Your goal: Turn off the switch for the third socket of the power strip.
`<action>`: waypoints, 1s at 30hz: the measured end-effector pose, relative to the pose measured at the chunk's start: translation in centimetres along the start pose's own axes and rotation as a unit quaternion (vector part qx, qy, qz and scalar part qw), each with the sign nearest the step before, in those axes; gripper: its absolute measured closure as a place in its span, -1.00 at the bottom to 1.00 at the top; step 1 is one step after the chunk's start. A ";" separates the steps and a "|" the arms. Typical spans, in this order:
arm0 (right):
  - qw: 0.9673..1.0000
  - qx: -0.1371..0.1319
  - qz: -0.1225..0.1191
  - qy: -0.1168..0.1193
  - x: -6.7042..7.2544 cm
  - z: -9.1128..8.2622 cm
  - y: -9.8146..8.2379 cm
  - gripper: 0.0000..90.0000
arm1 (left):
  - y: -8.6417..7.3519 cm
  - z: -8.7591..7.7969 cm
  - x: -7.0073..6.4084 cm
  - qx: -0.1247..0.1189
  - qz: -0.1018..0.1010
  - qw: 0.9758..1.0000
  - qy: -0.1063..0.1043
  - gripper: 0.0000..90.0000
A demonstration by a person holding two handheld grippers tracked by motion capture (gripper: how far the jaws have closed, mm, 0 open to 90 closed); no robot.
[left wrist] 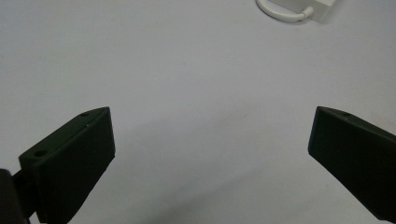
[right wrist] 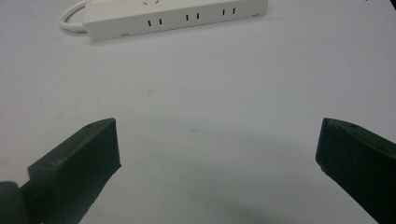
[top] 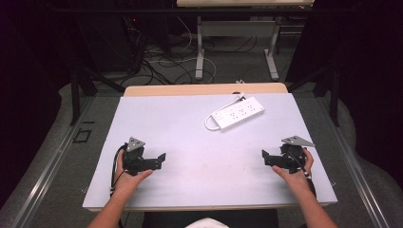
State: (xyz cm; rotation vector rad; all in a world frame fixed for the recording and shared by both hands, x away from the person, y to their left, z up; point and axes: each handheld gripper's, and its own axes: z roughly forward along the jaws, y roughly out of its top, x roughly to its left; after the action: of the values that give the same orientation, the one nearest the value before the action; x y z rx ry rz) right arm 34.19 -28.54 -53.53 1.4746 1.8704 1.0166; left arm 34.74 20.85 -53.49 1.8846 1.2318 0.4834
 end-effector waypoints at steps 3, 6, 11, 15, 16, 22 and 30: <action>1.000 -0.001 0.001 -0.002 0.1 0.0 0.1 -1.00 | -0.1 0.0 0.1 -0.004 -0.010 1.000 0.008 -0.99; 1.000 0.000 -0.003 -0.005 0.0 0.1 0.1 -1.00 | -0.1 0.0 0.2 -0.003 -0.016 1.000 0.014 -0.99; 1.000 -0.001 -0.001 -0.008 0.0 0.2 0.3 -1.00 | -0.1 -0.2 0.5 0.006 -0.021 0.999 0.024 -0.99; 1.000 0.002 0.004 -0.005 0.0 0.1 0.5 -1.00 | -0.1 -0.2 0.5 0.007 -0.030 0.999 0.035 -0.98; 1.000 0.003 0.003 -0.009 -0.1 0.2 0.6 -1.00 | -0.1 -0.2 0.6 0.007 -0.030 0.999 0.036 -0.98; 1.000 0.009 0.005 -0.013 -0.3 0.2 1.2 -1.00 | -0.1 -0.3 0.8 0.006 -0.038 0.998 0.046 -0.98; 1.000 0.012 -0.009 -0.009 -0.3 0.2 2.8 -1.00 | -0.2 -0.2 0.9 0.005 -0.047 0.998 0.046 -0.97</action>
State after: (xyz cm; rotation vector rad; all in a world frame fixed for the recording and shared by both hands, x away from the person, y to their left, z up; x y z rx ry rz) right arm 36.01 -28.50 -51.36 1.4740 1.8853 0.9718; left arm 34.95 21.78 -53.63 1.8216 1.3790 0.5180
